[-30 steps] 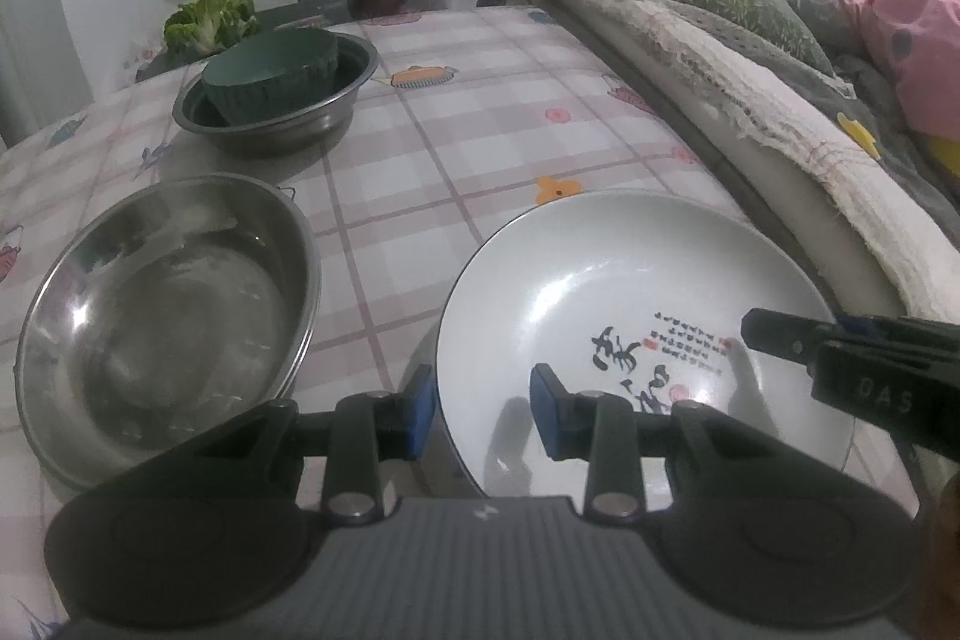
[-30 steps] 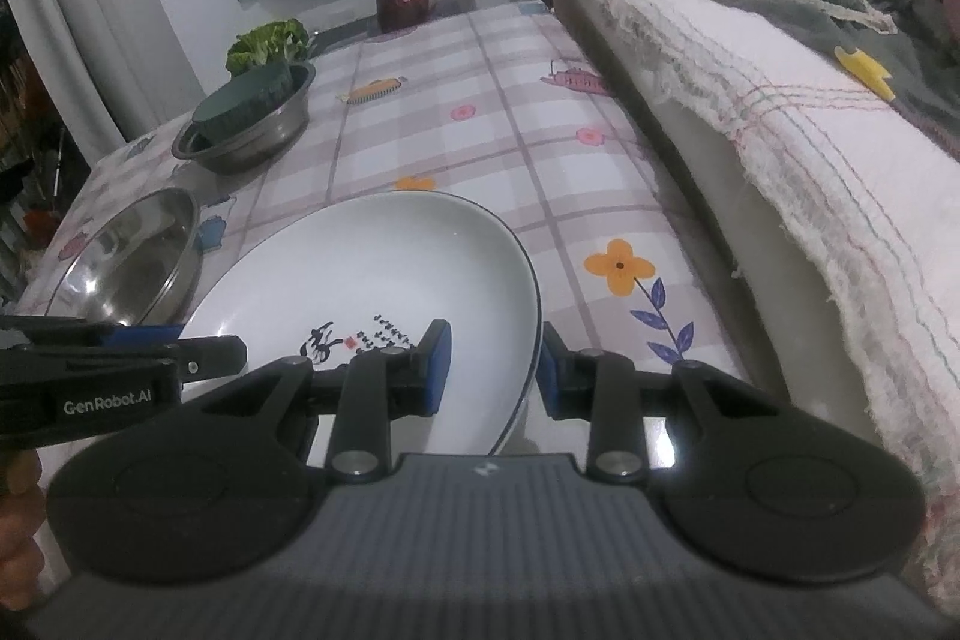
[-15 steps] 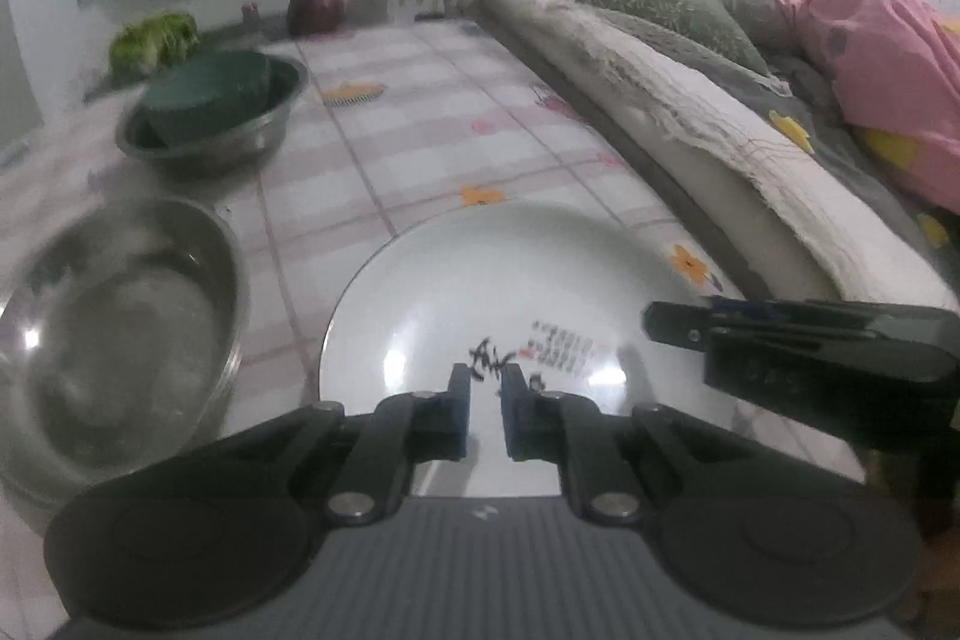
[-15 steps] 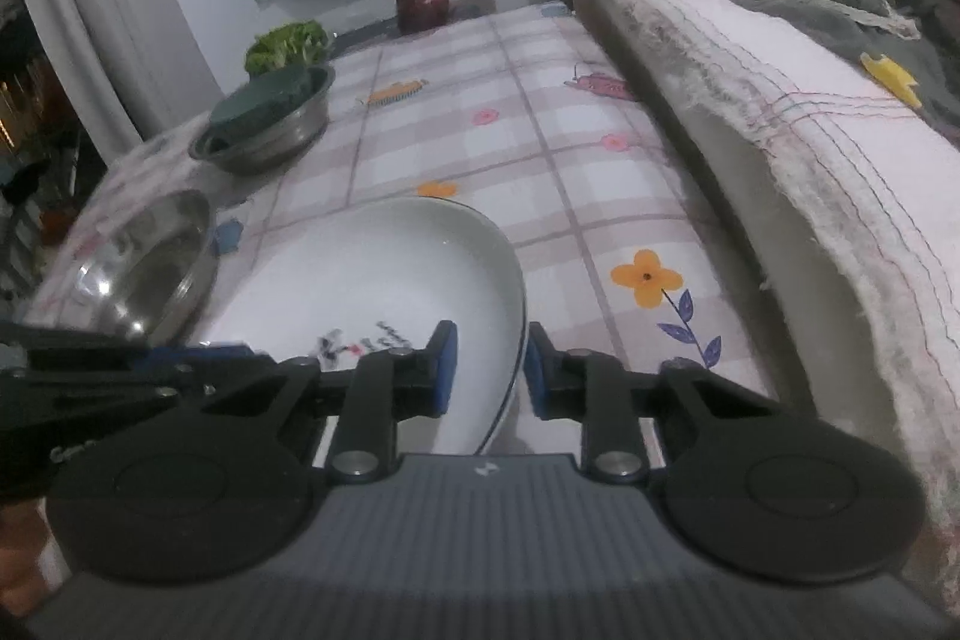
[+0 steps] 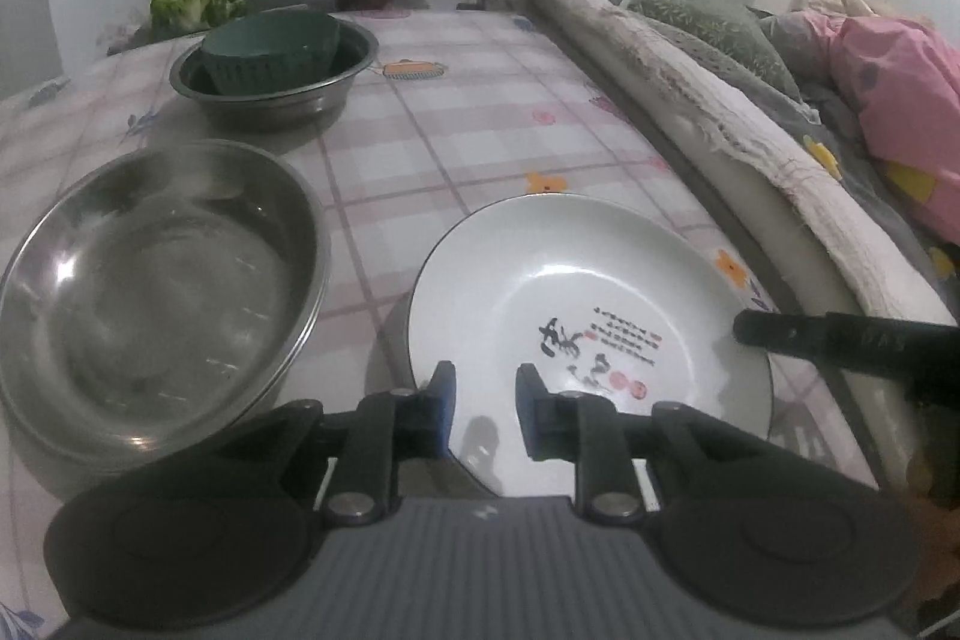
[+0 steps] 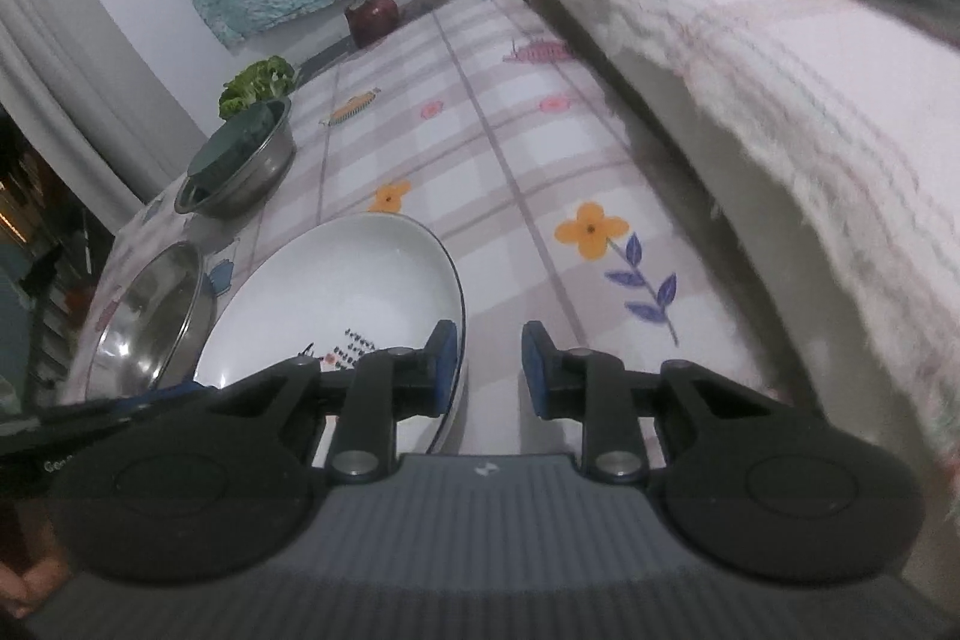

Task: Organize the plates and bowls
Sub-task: 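Lift the white plate off the table with both tools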

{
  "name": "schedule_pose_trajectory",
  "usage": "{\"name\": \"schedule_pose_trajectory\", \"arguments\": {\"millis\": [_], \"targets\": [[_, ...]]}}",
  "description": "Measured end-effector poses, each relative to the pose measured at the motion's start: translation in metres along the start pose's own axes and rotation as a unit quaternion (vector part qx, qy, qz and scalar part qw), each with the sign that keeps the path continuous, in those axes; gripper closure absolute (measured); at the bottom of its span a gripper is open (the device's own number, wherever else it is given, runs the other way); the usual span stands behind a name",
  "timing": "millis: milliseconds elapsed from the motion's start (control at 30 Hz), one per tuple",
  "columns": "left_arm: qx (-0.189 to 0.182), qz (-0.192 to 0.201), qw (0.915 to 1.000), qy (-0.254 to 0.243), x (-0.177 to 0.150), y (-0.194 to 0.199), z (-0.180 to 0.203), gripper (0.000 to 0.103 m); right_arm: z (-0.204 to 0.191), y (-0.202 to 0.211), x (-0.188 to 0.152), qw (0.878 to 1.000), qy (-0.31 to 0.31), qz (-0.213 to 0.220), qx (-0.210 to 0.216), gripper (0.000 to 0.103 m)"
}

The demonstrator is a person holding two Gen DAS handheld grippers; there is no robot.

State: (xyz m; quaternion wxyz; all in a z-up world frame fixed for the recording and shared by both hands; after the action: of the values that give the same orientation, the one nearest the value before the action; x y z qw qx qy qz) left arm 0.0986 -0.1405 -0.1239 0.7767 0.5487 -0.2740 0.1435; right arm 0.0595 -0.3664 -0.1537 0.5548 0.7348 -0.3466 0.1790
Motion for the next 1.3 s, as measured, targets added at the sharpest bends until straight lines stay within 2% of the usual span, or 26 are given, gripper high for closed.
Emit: {"name": "schedule_pose_trajectory", "arguments": {"millis": [133,200,300,467,567,633,800,1100,1200,1300], "targets": [[-0.011,0.005,0.9999,0.012,0.001,0.006,-0.001,0.069,0.000,-0.005,-0.004,1.000,-0.017,-0.010,0.021,0.079],[-0.024,0.020,0.9994,0.016,0.003,0.013,-0.003,0.055,0.001,-0.005,-0.004,0.999,-0.026,-0.012,0.037,0.079],[-0.027,0.028,0.9991,0.016,0.003,0.014,-0.007,0.049,0.001,-0.007,-0.004,0.998,-0.036,-0.019,0.057,0.078],[-0.057,-0.013,0.9958,0.070,-0.004,-0.004,-0.020,0.051,0.003,-0.014,-0.008,0.996,-0.046,-0.033,0.070,0.076],[-0.069,-0.019,0.9947,0.075,-0.005,-0.009,-0.021,0.052,0.004,-0.015,-0.008,0.995,-0.052,-0.036,0.082,0.075],[-0.074,-0.019,0.9943,0.074,-0.004,-0.012,-0.020,0.058,0.004,-0.016,-0.008,0.993,-0.057,-0.039,0.093,0.075],[-0.067,-0.028,0.9943,0.078,-0.004,-0.022,-0.024,0.072,0.003,-0.019,-0.008,0.991,-0.059,-0.047,0.112,0.076],[-0.069,-0.015,0.9953,0.066,-0.003,-0.024,-0.024,0.073,-0.002,-0.028,-0.001,0.990,-0.047,-0.045,0.121,0.076],[-0.054,-0.005,0.9972,0.052,-0.004,-0.024,-0.021,0.075,-0.004,-0.026,-0.003,0.992,-0.043,-0.039,0.116,0.076],[-0.030,0.004,0.9992,0.027,-0.004,-0.023,-0.015,0.075,-0.011,-0.025,-0.003,0.995,-0.018,-0.033,0.094,0.076]]}}
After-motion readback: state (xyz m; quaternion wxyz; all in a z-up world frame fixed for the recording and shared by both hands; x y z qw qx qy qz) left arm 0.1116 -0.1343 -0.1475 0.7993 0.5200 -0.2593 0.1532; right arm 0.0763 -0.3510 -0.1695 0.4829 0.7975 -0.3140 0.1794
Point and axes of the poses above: each gripper's, at about its wrist camera, not at the fingertips, and y roughly against the way its jaws point, z to its right, x to its top, the point moved 8 cm from there along -y, roughly the way its jaws point, and after that the axes turned 9 degrees about y, right-handed, at the moved point
